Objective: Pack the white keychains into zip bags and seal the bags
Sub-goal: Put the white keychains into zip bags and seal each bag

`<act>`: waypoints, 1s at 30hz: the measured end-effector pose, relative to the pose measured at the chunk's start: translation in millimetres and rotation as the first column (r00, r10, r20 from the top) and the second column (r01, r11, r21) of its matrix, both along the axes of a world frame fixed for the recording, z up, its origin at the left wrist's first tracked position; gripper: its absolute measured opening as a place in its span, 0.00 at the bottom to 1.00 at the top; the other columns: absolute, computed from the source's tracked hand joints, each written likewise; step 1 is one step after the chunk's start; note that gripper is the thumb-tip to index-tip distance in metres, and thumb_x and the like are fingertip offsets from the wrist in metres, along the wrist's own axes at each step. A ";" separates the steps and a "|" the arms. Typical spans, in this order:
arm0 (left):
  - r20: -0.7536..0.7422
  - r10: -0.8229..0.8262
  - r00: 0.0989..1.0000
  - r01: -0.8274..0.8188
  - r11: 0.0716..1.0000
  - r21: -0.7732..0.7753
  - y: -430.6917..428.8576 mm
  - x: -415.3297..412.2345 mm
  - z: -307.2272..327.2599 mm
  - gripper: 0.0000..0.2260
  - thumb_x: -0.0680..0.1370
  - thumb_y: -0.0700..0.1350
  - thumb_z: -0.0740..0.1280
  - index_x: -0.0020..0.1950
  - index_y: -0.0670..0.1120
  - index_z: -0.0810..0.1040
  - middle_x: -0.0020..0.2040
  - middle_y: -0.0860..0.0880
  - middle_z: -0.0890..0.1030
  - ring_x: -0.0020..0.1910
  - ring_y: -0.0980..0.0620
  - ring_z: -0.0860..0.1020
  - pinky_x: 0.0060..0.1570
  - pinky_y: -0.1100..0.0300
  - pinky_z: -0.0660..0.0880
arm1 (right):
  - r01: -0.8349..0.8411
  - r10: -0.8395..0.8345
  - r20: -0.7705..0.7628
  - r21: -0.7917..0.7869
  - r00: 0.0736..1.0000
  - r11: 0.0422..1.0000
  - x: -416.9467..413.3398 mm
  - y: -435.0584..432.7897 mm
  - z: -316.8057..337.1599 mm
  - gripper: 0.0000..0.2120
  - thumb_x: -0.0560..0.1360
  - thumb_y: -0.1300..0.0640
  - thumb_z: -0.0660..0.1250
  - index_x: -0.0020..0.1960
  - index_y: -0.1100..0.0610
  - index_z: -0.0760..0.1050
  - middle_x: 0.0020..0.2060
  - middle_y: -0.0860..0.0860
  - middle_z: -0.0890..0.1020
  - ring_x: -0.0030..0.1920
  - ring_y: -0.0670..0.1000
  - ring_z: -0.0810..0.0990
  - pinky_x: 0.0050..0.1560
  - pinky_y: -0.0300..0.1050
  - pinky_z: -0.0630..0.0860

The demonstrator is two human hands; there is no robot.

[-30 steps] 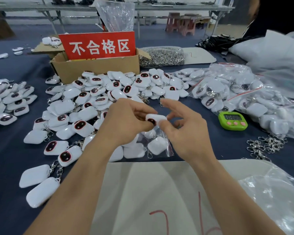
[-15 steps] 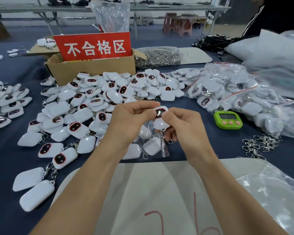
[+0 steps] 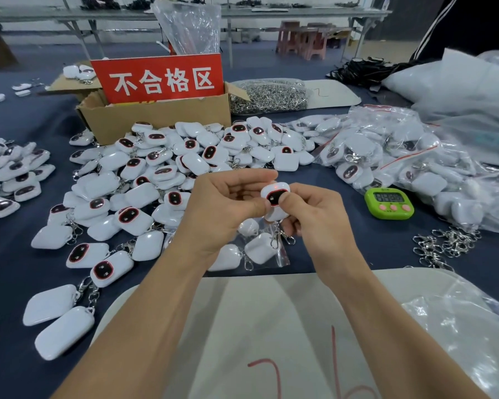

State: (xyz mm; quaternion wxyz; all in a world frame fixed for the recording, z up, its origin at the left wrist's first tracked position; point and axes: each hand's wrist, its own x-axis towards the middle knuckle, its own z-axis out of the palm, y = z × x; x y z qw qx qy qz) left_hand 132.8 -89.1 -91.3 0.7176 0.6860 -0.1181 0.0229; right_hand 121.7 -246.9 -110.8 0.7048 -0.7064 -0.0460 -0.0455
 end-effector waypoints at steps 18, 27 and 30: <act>-0.110 0.113 0.987 -0.123 0.989 -0.080 -10.7 -0.8 3.1 0.18 0.70 0.25 0.74 0.52 0.45 0.84 0.43 0.47 0.88 0.40 0.54 0.86 0.40 0.66 0.79 | -0.023 0.024 0.009 -0.069 1.000 0.997 -0.1 -2.2 -0.6 0.09 0.73 0.65 0.67 0.45 0.54 0.85 0.27 0.47 0.79 0.28 0.46 0.72 0.29 0.34 0.70; -0.101 0.133 0.986 -0.139 0.989 -0.058 -12.9 -0.5 -0.1 0.18 0.70 0.25 0.74 0.49 0.47 0.85 0.42 0.48 0.88 0.41 0.54 0.86 0.41 0.65 0.80 | 0.022 -0.017 0.032 -0.160 0.999 0.987 -0.5 -2.8 -2.4 0.10 0.74 0.62 0.68 0.46 0.49 0.84 0.28 0.46 0.78 0.31 0.46 0.70 0.35 0.43 0.69; -0.076 0.160 0.984 -0.161 0.987 -0.011 -10.1 -0.2 0.3 0.18 0.70 0.26 0.75 0.50 0.48 0.85 0.41 0.50 0.88 0.40 0.55 0.86 0.41 0.66 0.80 | 0.096 -0.090 0.047 -0.145 0.995 0.985 0.2 -3.2 -2.4 0.10 0.73 0.62 0.71 0.46 0.48 0.85 0.32 0.48 0.84 0.32 0.47 0.75 0.37 0.45 0.75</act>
